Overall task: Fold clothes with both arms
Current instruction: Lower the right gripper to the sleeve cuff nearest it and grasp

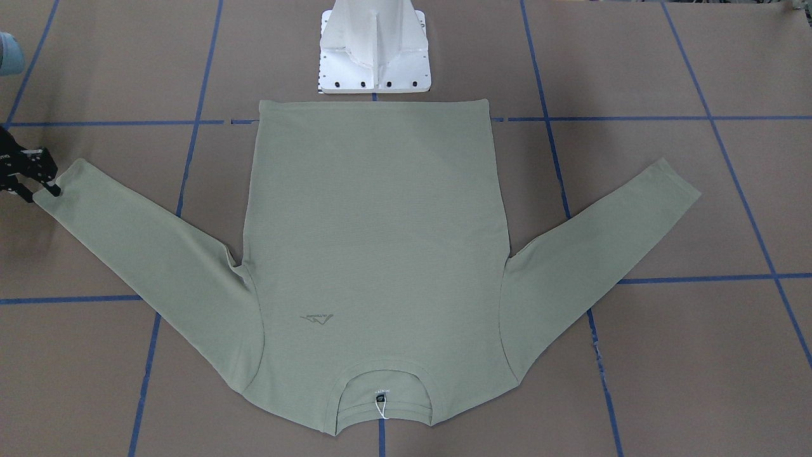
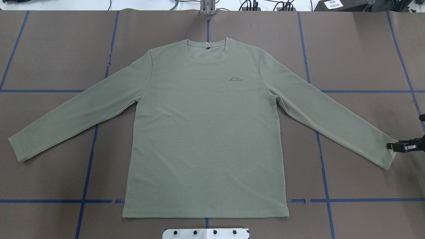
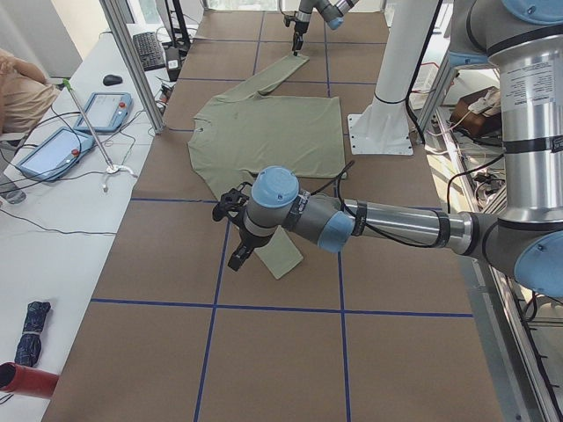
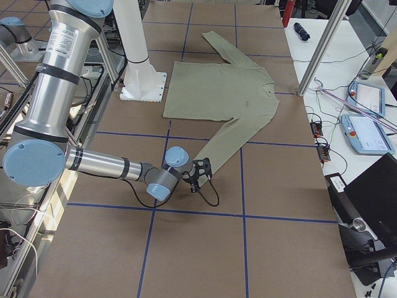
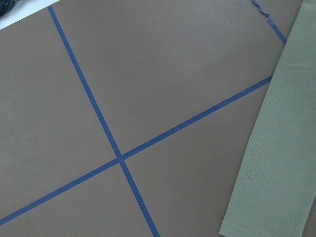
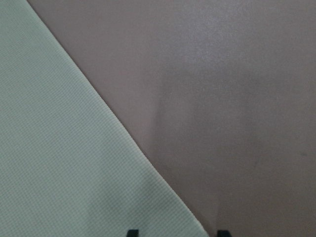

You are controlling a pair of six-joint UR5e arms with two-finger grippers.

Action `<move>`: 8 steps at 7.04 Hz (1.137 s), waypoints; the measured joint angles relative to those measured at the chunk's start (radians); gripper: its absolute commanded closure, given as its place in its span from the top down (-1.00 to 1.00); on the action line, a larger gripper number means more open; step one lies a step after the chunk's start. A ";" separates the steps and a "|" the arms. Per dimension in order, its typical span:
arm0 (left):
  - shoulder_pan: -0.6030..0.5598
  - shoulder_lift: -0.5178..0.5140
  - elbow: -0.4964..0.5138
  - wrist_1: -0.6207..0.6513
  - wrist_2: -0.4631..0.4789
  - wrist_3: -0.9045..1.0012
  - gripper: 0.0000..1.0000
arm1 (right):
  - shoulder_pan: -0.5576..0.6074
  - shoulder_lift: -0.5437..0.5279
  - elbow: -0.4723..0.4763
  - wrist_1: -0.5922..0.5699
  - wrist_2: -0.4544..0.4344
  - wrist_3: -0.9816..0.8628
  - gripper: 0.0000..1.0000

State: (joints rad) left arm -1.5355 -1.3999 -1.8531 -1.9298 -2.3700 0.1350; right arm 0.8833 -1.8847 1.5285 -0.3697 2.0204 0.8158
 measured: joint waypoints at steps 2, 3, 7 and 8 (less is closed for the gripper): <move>0.000 -0.001 0.001 0.000 0.000 0.000 1.00 | -0.001 0.000 0.001 0.001 0.000 -0.001 -1.00; 0.000 -0.001 0.001 0.000 0.000 0.000 1.00 | -0.001 0.000 0.005 0.000 0.000 -0.003 -1.00; 0.000 -0.001 0.002 0.000 0.000 0.000 1.00 | 0.012 0.001 0.110 -0.084 0.011 -0.006 -1.00; 0.000 -0.001 0.003 0.000 0.000 0.000 1.00 | 0.018 0.006 0.193 -0.203 0.011 -0.005 -1.00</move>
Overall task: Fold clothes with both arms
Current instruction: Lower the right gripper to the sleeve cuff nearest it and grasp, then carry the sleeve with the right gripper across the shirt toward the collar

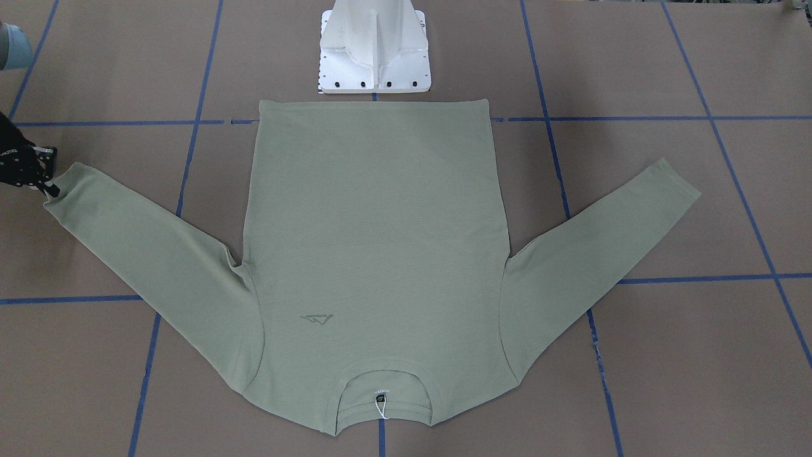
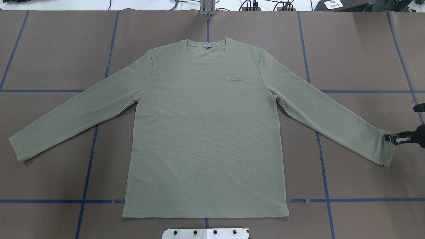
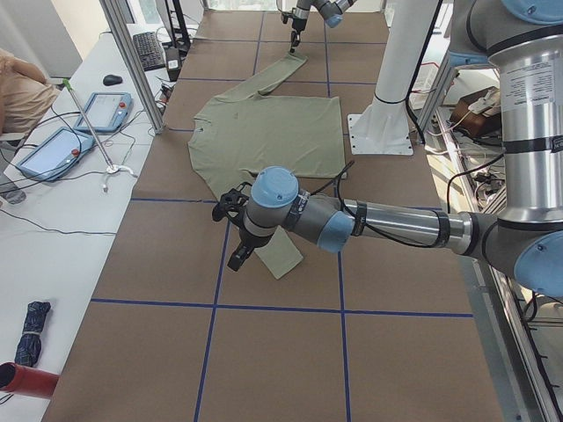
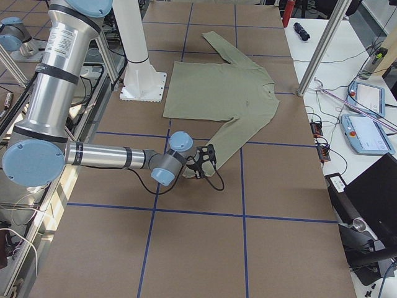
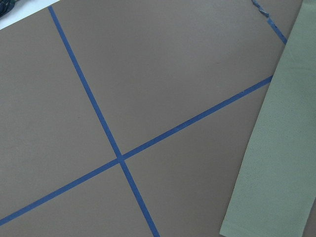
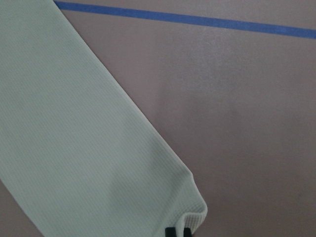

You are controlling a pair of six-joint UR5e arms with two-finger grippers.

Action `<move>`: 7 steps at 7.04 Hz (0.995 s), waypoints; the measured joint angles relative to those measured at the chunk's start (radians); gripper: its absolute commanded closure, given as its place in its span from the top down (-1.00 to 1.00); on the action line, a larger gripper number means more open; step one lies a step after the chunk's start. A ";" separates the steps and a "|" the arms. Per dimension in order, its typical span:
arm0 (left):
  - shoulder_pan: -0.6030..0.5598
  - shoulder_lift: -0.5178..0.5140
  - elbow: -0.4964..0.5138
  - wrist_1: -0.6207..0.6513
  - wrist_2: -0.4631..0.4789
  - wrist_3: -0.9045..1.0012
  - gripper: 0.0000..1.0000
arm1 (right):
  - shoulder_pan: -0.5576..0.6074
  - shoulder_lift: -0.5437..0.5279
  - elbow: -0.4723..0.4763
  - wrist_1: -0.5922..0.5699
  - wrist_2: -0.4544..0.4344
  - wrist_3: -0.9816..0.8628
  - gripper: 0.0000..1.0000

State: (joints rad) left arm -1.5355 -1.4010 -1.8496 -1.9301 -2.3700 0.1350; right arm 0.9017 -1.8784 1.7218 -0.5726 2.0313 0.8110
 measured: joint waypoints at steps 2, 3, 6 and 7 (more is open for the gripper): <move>0.000 0.000 0.003 -0.001 0.000 0.000 1.00 | 0.012 0.053 0.168 -0.260 -0.008 0.006 -1.00; 0.000 0.000 0.004 -0.001 0.000 0.000 1.00 | 0.018 0.134 0.223 -0.415 -0.013 0.013 -1.00; 0.000 0.001 0.006 -0.001 0.000 0.000 1.00 | -0.028 0.589 0.241 -0.942 -0.100 0.141 -1.00; 0.000 0.000 0.007 0.000 0.000 0.000 1.00 | -0.072 0.783 0.206 -1.122 -0.162 0.211 -1.00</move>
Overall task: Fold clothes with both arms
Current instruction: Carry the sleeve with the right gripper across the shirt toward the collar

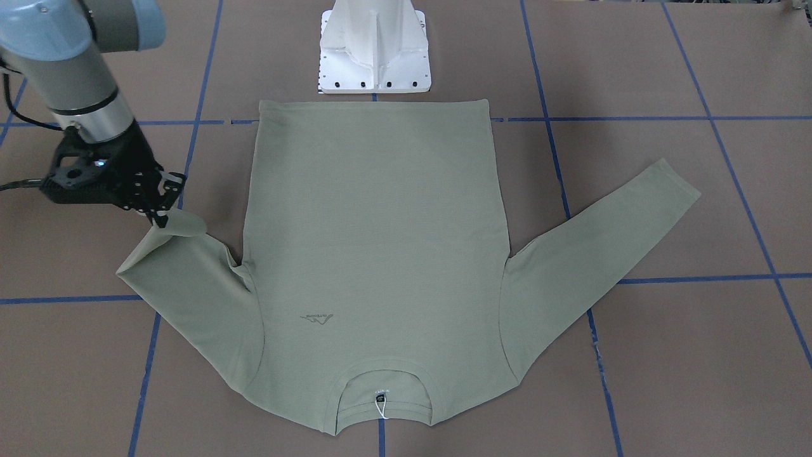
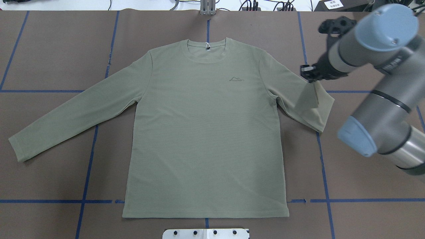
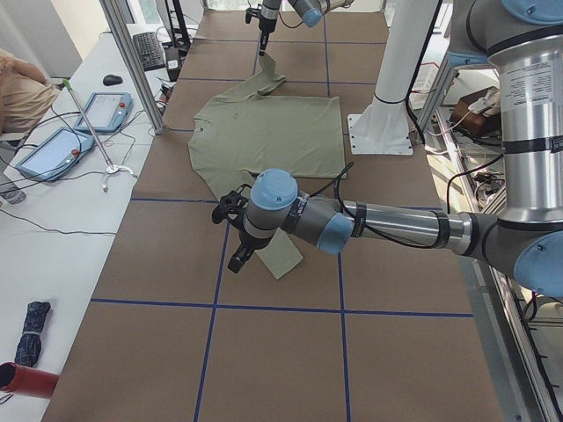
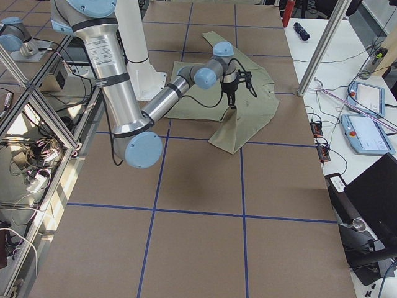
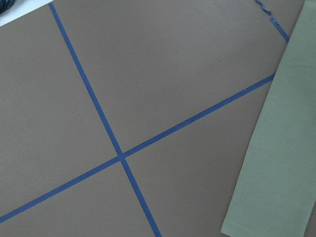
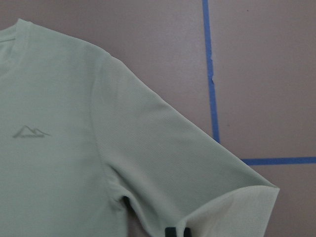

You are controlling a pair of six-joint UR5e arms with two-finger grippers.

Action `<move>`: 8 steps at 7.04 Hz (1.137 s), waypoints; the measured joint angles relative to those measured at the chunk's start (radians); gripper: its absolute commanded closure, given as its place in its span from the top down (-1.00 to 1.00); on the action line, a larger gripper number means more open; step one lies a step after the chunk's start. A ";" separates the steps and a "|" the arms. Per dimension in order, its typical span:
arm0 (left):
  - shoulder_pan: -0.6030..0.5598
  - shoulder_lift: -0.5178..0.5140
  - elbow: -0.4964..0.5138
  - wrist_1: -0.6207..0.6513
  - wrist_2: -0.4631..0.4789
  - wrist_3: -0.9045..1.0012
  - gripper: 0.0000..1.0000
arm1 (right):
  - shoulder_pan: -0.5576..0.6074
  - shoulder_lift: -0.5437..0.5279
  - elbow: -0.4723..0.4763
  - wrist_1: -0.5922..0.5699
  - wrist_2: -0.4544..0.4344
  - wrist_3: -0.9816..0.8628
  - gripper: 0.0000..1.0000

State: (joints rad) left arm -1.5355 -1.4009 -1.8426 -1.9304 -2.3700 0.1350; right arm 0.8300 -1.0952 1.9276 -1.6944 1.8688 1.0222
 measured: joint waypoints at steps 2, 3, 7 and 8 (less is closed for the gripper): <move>0.000 0.000 0.005 0.001 0.000 0.000 1.00 | -0.066 0.290 -0.128 -0.138 -0.111 0.087 -1.00; 0.000 0.000 0.007 0.000 0.000 0.000 1.00 | -0.096 0.425 -0.236 -0.147 -0.152 0.129 -1.00; 0.000 -0.001 0.019 -0.005 0.000 0.001 1.00 | -0.251 0.771 -0.643 -0.061 -0.323 0.310 -1.00; 0.000 0.000 0.021 -0.007 0.000 0.001 1.00 | -0.317 0.783 -0.711 -0.001 -0.409 0.360 -1.00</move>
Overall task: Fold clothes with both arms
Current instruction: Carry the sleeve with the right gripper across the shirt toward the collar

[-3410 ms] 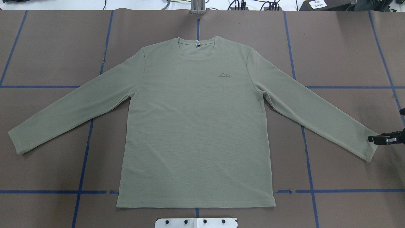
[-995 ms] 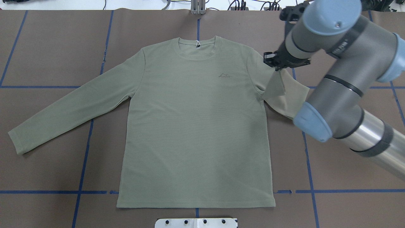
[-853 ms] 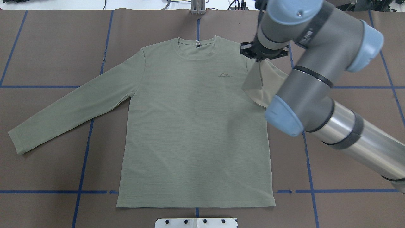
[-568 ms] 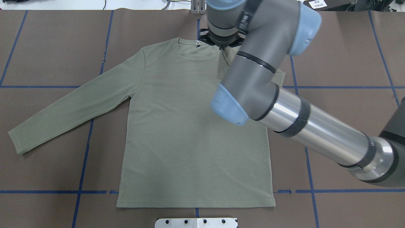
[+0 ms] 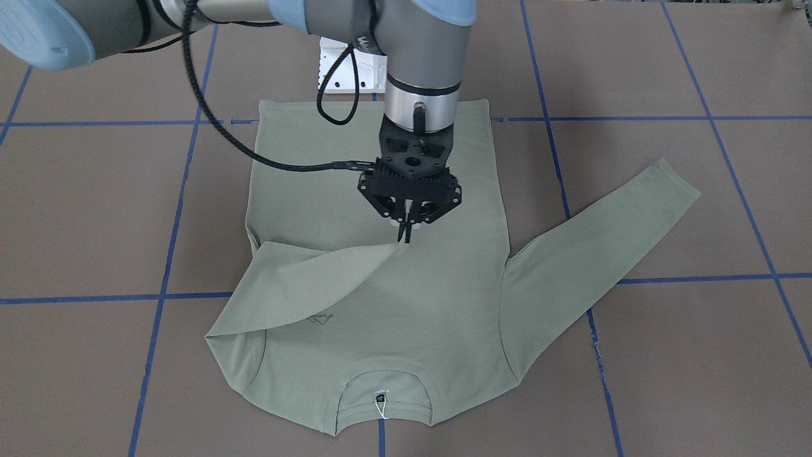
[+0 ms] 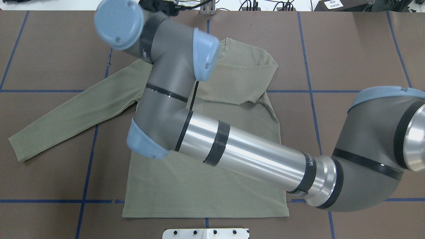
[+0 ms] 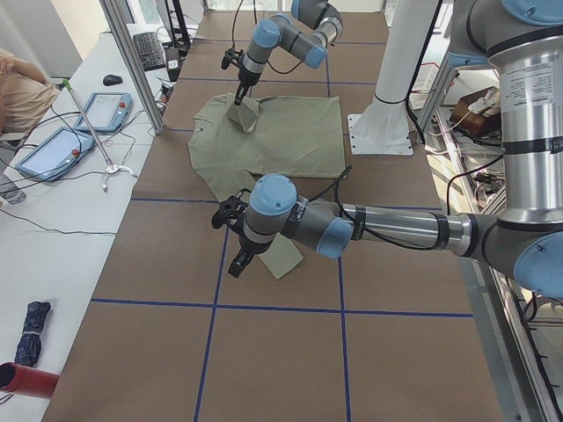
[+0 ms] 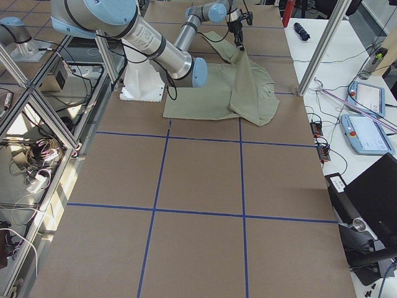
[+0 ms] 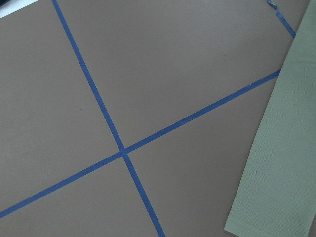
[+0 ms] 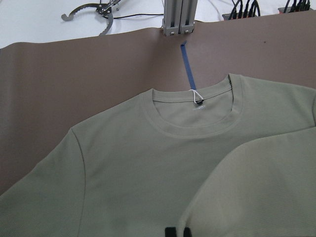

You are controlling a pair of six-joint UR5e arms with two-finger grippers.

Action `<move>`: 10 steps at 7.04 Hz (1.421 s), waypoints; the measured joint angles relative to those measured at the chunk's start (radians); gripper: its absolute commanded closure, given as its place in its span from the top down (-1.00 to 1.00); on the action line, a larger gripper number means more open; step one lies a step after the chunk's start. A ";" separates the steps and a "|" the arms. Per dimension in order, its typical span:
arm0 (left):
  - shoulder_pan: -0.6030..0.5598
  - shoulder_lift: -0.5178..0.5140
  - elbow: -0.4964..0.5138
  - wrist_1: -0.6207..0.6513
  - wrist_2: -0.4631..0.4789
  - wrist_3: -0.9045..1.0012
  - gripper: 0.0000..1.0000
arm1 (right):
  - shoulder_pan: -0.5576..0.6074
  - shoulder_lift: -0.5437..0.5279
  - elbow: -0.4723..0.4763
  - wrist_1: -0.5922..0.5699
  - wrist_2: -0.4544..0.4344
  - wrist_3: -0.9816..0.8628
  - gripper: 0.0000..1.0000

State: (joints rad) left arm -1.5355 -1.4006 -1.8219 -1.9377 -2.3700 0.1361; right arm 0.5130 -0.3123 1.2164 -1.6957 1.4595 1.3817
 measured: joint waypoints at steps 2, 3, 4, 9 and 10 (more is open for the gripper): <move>0.000 0.001 0.005 -0.002 0.000 0.000 1.00 | -0.088 0.027 -0.088 0.082 -0.101 0.084 -1.00; 0.000 0.001 0.006 -0.002 0.000 0.000 1.00 | -0.103 0.048 -0.110 0.094 -0.119 0.118 -1.00; 0.000 0.001 0.007 -0.002 0.000 0.000 1.00 | -0.104 0.061 -0.131 0.102 -0.127 0.129 -0.98; 0.000 -0.002 0.007 -0.002 0.000 -0.001 1.00 | -0.075 0.093 -0.240 0.197 -0.136 0.127 1.00; 0.000 -0.007 0.003 -0.002 0.001 -0.003 1.00 | -0.068 0.102 -0.242 0.198 -0.131 0.115 1.00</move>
State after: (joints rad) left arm -1.5355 -1.4073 -1.8186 -1.9400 -2.3690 0.1336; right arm 0.4448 -0.2099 0.9746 -1.4973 1.3288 1.4967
